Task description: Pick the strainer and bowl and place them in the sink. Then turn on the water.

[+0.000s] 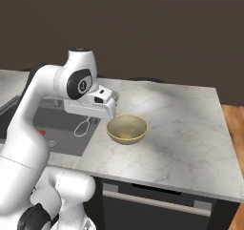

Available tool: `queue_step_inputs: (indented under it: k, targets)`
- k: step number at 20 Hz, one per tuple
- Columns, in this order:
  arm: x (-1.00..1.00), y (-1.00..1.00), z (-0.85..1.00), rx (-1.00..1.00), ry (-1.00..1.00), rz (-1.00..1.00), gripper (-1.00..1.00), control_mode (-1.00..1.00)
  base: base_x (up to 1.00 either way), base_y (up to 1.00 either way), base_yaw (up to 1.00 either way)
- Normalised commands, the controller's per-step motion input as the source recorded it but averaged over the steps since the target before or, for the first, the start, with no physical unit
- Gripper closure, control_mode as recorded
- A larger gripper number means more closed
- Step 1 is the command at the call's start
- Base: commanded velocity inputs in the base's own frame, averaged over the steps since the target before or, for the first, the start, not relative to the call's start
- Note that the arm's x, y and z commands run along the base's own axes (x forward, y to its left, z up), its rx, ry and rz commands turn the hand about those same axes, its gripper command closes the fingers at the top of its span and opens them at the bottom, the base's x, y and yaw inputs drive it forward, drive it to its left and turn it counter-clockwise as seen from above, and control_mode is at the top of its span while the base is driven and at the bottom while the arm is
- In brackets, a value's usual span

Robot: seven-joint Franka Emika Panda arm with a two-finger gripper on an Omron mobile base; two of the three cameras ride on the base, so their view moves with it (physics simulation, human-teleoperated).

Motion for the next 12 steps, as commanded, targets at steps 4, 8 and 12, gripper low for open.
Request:
queue_step_inputs:
  k: [4,8,12]
  targets:
    - [0.0,0.0,0.0,0.0,0.0,0.0,1.0,1.0,0.11,0.18,0.0]
    - [0.0,0.0,0.0,0.0,0.0,0.0,1.0,1.0,0.09,0.28,-0.01]
    - [0.0,0.0,0.0,0.0,0.0,0.0,1.0,1.0,0.0,0.31,-0.05]
